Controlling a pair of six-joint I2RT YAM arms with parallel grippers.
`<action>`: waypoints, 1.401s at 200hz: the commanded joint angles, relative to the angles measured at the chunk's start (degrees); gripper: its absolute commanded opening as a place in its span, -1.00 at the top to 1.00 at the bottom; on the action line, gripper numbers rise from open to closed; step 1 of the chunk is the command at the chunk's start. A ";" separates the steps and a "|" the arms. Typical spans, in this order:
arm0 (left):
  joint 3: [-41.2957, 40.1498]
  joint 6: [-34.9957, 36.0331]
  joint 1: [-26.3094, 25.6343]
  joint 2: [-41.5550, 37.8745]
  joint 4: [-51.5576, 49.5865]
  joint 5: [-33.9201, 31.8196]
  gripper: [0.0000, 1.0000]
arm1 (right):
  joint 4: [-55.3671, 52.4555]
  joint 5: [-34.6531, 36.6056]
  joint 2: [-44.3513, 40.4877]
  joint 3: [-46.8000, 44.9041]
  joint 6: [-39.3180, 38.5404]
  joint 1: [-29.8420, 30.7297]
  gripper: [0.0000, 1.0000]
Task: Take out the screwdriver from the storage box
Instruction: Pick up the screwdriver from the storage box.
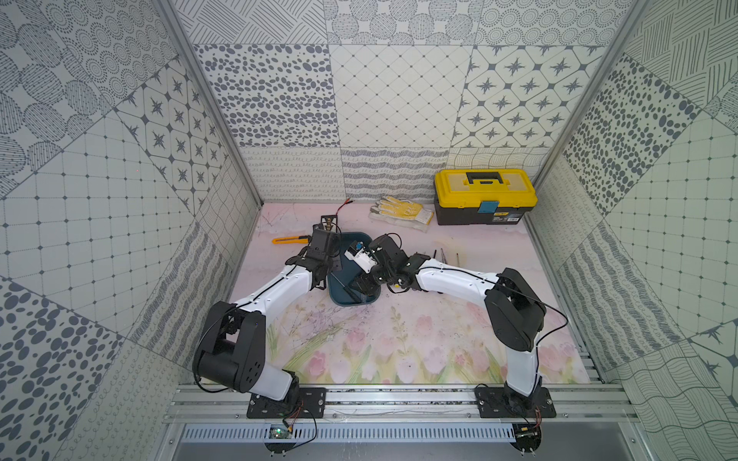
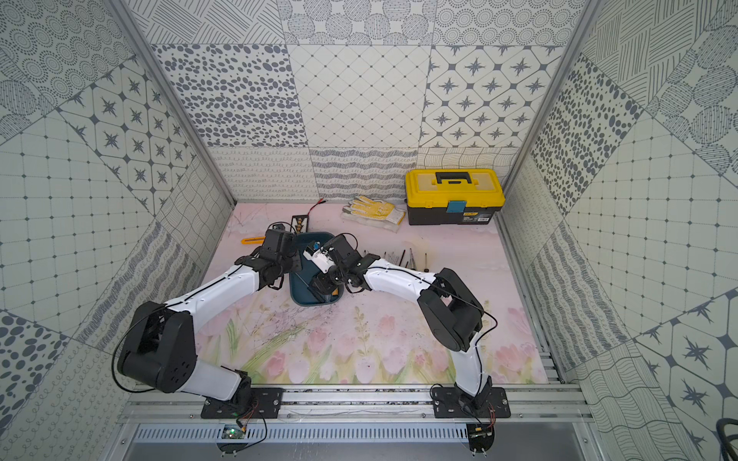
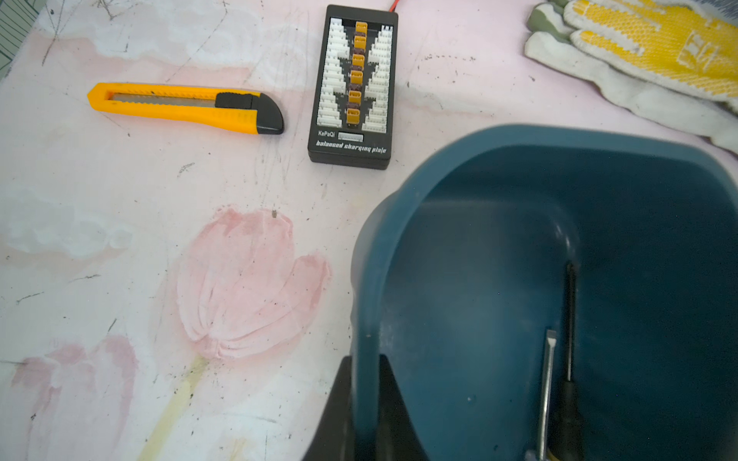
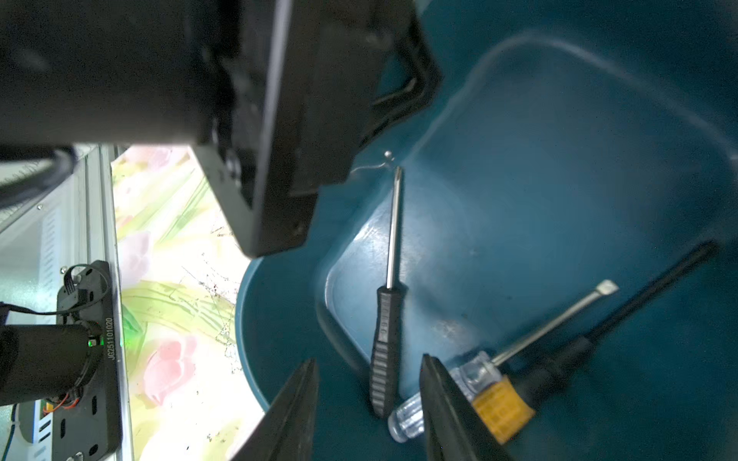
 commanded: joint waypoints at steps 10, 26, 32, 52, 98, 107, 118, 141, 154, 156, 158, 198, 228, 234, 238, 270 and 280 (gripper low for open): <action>0.72 -0.65 0.39 0.52 3.51 1.40 1.00 | -0.20 1.94 3.01 2.21 -0.81 1.73 0.06; 0.90 -0.82 0.39 0.73 3.36 1.50 1.00 | 0.03 3.90 4.28 2.47 -0.06 2.53 0.06; 0.92 -0.84 0.44 0.74 3.35 1.55 1.00 | 0.38 4.55 4.63 2.41 0.43 2.78 0.06; 0.82 -1.09 0.41 0.62 3.12 1.15 1.00 | 1.94 6.23 5.51 1.79 2.61 3.33 0.07; 0.74 -1.44 0.39 0.47 2.63 -0.10 1.00 | 8.15 8.61 4.86 -2.09 10.61 3.73 0.08; 0.69 -1.49 0.41 0.56 2.52 -0.42 1.00 | 10.71 8.85 3.76 -4.11 11.71 3.73 0.09; 0.74 -1.61 0.43 0.67 2.52 -0.80 1.00 | 13.47 9.62 2.23 -6.16 12.97 3.73 0.09; 0.79 -2.10 0.37 1.05 2.29 -1.66 1.00 | 16.37 11.24 -0.11 -8.73 15.15 3.73 0.09; 0.84 -2.47 0.42 1.07 2.11 -2.09 1.00 | 15.97 11.54 -0.36 -8.63 16.41 3.73 0.10; 0.81 -2.49 0.37 1.04 2.12 -2.13 1.00 | 15.82 11.46 -0.36 -8.56 16.53 3.73 0.10; 0.83 -2.56 0.37 1.01 2.07 -2.14 1.00 | 15.68 11.31 -0.29 -8.52 16.65 3.77 0.10; 0.80 -3.06 0.41 0.59 1.85 -2.32 1.00 | 13.50 9.20 2.39 -5.94 18.45 3.82 0.10; 1.03 -4.78 0.30 -0.10 0.84 -2.80 1.00 | 9.86 8.43 4.57 -2.42 19.51 4.08 0.10; 1.32 -5.18 0.31 -0.22 0.20 -2.85 1.00 | 9.84 8.33 4.78 -2.20 19.97 4.08 0.10; 1.69 -5.42 0.28 -0.24 -0.45 -2.85 1.00 | 9.93 8.15 4.89 -2.11 20.23 4.08 0.10; 7.06 -6.02 0.07 0.63 -7.95 -3.32 1.00 | 9.24 7.02 6.31 -0.57 21.97 4.08 0.10; 7.34 -5.92 0.05 0.36 -8.39 -3.50 1.00 | 8.33 7.15 6.96 0.19 22.58 4.08 0.10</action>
